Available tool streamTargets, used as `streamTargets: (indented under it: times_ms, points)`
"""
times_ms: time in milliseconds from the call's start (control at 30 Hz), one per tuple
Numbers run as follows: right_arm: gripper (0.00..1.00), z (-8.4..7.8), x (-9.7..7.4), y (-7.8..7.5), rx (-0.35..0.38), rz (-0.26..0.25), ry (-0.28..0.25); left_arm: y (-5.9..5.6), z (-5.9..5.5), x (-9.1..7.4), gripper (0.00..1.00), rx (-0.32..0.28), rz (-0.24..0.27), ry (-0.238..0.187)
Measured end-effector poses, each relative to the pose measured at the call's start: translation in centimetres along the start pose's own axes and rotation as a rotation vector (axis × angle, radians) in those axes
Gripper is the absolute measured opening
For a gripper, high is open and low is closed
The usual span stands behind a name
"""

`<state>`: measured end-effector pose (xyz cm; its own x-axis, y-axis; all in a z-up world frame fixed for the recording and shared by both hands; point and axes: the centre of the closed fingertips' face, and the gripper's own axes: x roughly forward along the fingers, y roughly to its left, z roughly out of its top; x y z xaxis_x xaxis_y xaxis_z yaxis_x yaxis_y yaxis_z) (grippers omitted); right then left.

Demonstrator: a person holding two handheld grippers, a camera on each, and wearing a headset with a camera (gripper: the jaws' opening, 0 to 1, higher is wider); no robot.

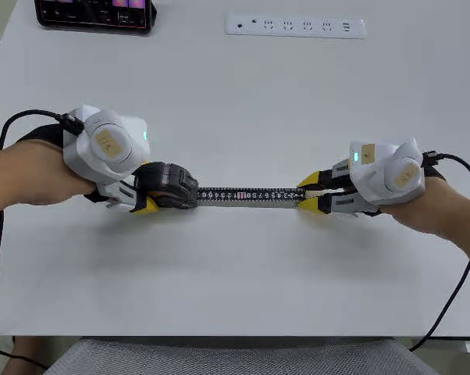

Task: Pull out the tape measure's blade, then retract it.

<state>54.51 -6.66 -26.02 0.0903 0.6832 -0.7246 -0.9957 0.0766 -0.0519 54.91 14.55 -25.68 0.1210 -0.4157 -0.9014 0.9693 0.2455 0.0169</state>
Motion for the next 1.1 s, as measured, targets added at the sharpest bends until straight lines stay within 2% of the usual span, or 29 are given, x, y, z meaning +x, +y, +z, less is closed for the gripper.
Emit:
streamTargets:
  times_ms: [1100]
  points:
    - [0.09,-3.3,-3.0,-0.4,0.015,-0.015,0.077,0.0,-0.1,-0.1,0.29,0.000,0.003,0.004]
